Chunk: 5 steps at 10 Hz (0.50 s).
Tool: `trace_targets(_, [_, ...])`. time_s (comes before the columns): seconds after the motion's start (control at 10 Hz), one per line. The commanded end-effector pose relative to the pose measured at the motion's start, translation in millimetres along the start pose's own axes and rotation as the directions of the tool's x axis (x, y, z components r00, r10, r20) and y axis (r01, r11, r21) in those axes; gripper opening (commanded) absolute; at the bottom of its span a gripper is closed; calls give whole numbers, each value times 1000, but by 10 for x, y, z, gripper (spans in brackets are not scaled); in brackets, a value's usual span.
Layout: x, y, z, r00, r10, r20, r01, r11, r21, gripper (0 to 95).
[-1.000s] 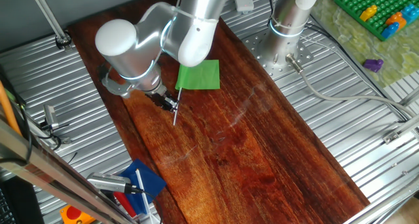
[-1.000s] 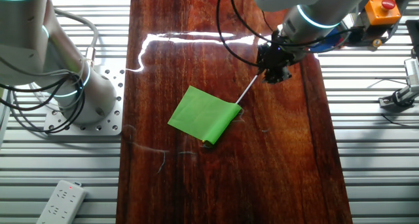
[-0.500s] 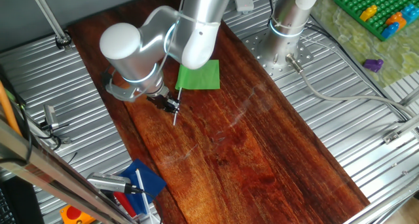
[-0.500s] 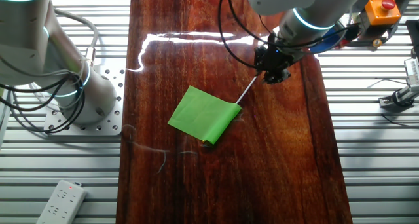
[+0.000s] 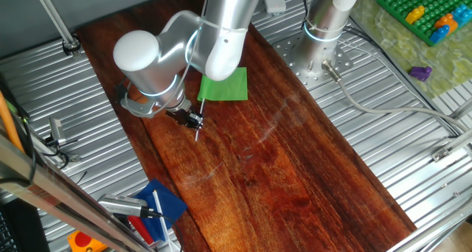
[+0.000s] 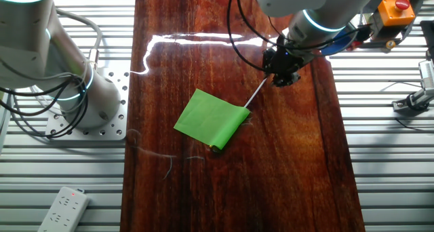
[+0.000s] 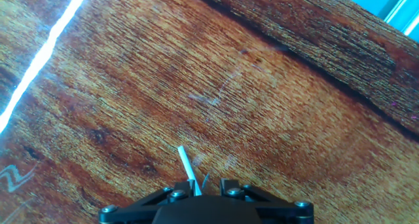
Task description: Wave the flag
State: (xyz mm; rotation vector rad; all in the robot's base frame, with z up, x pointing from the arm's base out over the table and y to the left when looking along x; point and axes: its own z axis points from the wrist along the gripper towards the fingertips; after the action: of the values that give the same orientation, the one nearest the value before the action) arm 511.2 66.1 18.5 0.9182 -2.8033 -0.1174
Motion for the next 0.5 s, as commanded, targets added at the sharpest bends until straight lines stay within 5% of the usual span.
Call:
trace_targets(0.1, [-6, 2, 18, 1000, -5, 0, 5, 1000, -4, 190])
trace_targets(0.5, [-6, 18, 70, 1000, -11, -3, 11, 1000, -7, 190])
